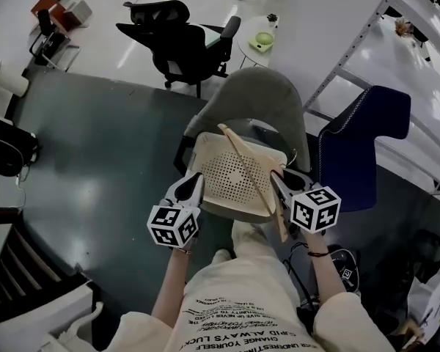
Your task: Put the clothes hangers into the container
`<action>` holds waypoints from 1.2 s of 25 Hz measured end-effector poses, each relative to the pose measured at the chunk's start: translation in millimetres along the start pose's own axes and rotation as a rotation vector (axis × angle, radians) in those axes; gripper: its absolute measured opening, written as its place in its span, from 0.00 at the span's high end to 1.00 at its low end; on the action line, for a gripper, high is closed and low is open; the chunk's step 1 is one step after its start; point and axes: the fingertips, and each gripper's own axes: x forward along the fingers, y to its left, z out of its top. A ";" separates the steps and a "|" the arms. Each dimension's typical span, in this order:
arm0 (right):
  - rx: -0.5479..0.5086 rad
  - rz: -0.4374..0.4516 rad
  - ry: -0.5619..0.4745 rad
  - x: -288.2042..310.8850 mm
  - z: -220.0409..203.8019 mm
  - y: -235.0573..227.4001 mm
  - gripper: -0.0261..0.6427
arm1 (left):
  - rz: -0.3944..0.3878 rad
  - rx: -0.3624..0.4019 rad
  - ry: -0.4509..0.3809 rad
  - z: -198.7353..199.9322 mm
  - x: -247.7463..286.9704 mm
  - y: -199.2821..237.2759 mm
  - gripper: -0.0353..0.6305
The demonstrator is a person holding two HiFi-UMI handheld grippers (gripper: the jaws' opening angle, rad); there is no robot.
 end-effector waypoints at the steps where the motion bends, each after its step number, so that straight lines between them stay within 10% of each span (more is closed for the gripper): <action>1: -0.002 0.004 0.015 5.0 -2.0 -4.3 0.88 | 0.004 -0.007 0.014 -3.9 5.8 1.3 0.91; 30: 0.129 0.168 0.350 134.6 -88.9 -57.9 0.88 | 0.025 -0.199 0.243 -104.2 109.4 23.2 0.91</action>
